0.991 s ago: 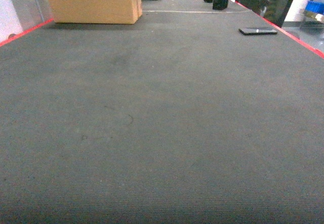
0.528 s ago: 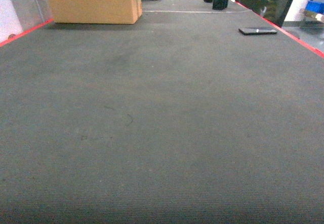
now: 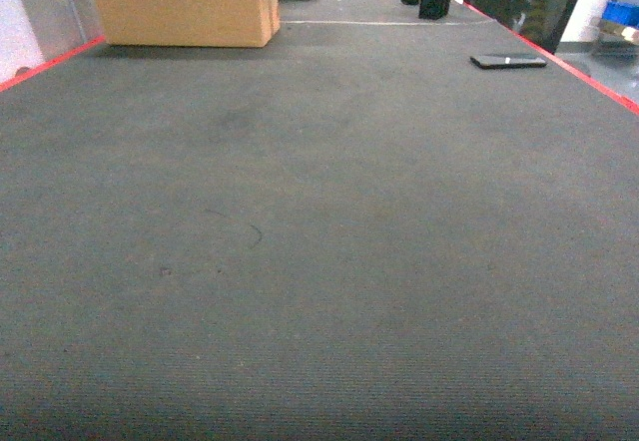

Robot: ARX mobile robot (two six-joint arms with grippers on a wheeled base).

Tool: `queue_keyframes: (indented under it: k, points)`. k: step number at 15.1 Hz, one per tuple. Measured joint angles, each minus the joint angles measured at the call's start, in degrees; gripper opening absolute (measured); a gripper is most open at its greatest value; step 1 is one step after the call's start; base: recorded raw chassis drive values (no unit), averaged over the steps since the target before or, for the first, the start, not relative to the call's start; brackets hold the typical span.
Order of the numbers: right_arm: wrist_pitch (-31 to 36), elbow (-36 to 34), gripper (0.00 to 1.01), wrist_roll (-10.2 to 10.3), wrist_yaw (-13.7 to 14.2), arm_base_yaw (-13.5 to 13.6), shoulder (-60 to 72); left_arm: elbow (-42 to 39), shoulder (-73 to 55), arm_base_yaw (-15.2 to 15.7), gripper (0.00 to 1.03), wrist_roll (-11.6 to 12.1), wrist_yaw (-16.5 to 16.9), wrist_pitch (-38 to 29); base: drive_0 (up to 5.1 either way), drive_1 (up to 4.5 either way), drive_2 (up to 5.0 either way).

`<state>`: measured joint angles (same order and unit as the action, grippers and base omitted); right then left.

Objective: Sort blue parts and orange caps into right shelf containers

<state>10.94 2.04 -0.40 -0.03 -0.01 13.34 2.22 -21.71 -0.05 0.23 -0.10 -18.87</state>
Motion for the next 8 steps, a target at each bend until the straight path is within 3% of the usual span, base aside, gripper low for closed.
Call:
queue_keyframes:
  k: [2, 4, 5, 8]
  points:
    - [0.2, -1.33, 0.42, 0.0, 0.0, 0.0, -1.92, -1.62, 2.16, 0.0, 0.42, 0.0, 0.02, -1.11, 0.0, 0.0, 0.0]
    - [-2.64, -1.31, 0.42, 0.0, 0.02, 0.0, -4.5, -1.62, 4.83, 0.0, 0.42, 0.0, 0.09, 2.51, 0.0, 0.0, 0.0]
    - [-11.63, -1.29, 0.42, 0.0, -0.07, 0.0, -10.78, -1.62, 6.32, 0.0, 0.42, 0.0, 0.07, 3.32, 0.0, 0.0, 0.0]
    - [-11.63, -1.29, 0.42, 0.02, 0.0, 0.0, -12.94, -1.62, 9.86, 0.0, 0.42, 0.0, 0.11, 6.97, 0.0, 0.0, 0.0]
